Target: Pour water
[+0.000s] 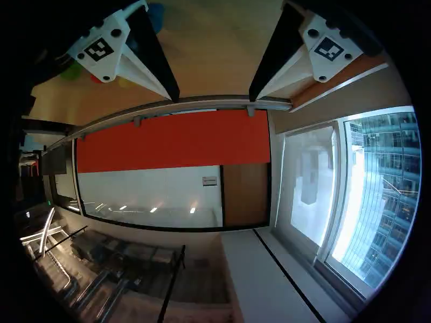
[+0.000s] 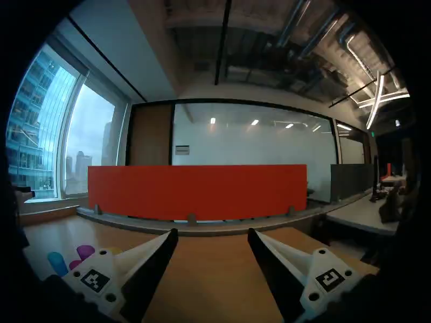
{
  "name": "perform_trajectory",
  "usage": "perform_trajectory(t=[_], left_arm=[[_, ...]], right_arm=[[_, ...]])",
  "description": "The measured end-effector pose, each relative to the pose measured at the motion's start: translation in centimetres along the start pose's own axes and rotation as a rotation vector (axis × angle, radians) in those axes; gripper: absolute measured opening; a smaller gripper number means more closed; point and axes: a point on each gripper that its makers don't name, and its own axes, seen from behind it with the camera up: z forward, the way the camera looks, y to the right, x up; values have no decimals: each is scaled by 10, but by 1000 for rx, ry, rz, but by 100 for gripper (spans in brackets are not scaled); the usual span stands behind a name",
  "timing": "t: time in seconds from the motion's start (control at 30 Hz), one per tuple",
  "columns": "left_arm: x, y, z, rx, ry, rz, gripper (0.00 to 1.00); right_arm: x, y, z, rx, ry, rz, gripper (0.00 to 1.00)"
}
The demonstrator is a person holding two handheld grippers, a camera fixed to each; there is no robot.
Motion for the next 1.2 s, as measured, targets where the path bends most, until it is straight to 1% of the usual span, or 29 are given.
perform_trajectory(t=[0.17,0.27,0.47,0.67,0.9,1.07,1.2], left_arm=[[-2,-4,0,17,13,-11,96],[-7,-6,-1,29,14,-12,96],[-30,-7,2,36,-6,-13,96],[-51,-5,4,40,-23,-13,96],[-66,-5,2,46,-26,-13,96],[-80,-2,1,49,-43,-12,96],[-87,2,2,47,-52,-23,96]], right_arm=[[4,4,-2,-6,-2,11,100],[8,6,-4,-13,2,7,100],[13,8,-5,-21,-3,-5,100],[15,5,-7,-25,-5,-7,100],[8,-2,-9,-27,-25,-32,100],[7,-2,-7,-30,-29,-20,100],[8,-3,-6,-28,-27,-12,100]])
